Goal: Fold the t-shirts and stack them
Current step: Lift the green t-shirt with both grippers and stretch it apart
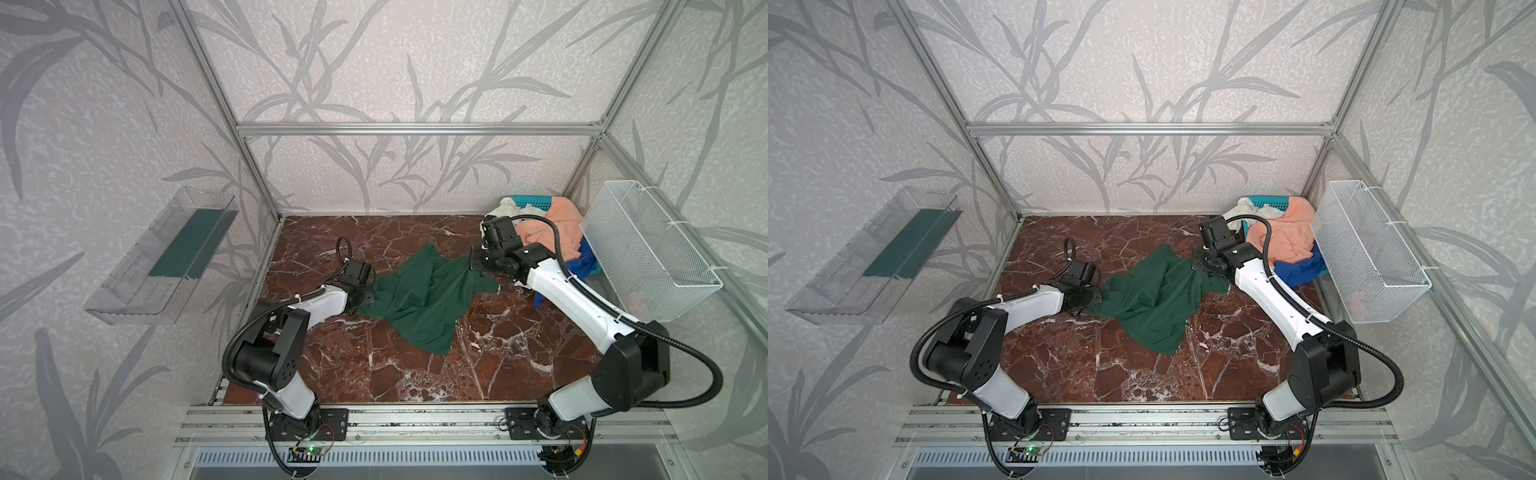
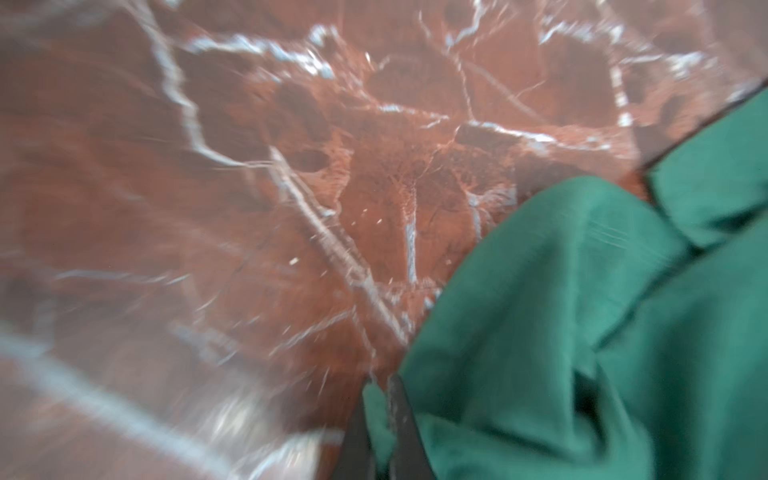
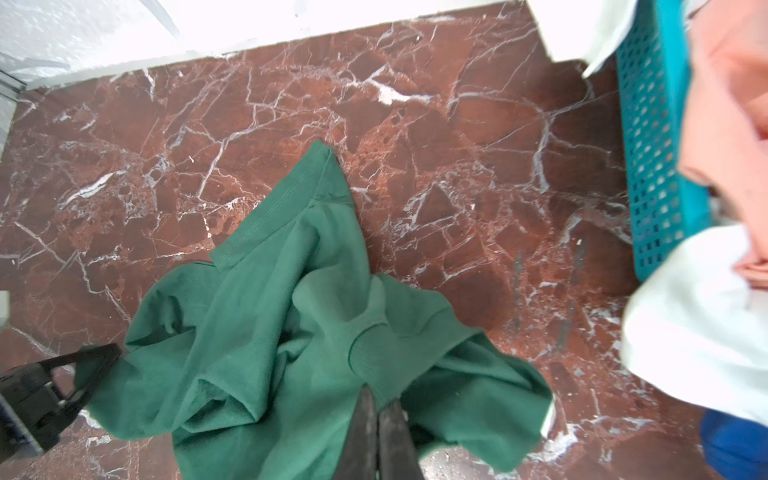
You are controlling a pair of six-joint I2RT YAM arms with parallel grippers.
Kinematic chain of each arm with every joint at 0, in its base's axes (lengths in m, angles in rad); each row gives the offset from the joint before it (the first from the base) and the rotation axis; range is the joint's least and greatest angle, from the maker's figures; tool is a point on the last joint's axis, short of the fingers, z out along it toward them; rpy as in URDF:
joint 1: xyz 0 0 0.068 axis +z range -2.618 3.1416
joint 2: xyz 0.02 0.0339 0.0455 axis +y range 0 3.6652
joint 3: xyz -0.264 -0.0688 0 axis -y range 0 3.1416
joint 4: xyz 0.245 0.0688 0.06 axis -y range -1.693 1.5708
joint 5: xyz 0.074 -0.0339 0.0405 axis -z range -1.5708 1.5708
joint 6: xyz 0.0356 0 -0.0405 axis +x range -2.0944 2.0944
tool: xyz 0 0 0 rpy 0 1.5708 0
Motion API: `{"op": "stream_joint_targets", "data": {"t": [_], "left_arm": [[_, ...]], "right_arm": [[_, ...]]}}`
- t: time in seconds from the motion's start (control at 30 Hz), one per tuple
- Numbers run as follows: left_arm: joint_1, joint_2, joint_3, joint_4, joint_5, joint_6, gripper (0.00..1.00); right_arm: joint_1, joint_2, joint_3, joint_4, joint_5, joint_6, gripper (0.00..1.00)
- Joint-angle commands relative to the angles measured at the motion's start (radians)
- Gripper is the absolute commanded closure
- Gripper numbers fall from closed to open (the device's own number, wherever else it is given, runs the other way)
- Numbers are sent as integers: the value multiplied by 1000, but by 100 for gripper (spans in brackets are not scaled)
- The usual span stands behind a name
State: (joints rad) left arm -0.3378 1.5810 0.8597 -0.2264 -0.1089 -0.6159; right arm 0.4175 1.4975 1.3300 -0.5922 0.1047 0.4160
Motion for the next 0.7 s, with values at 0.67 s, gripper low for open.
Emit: {"op": "stream_joint_targets", "data": {"t": [0.67], "left_arm": [[127, -711, 264, -312, -386, 160, 100]], "right_arm": [[-4, -427, 62, -170, 304, -112, 100]]}}
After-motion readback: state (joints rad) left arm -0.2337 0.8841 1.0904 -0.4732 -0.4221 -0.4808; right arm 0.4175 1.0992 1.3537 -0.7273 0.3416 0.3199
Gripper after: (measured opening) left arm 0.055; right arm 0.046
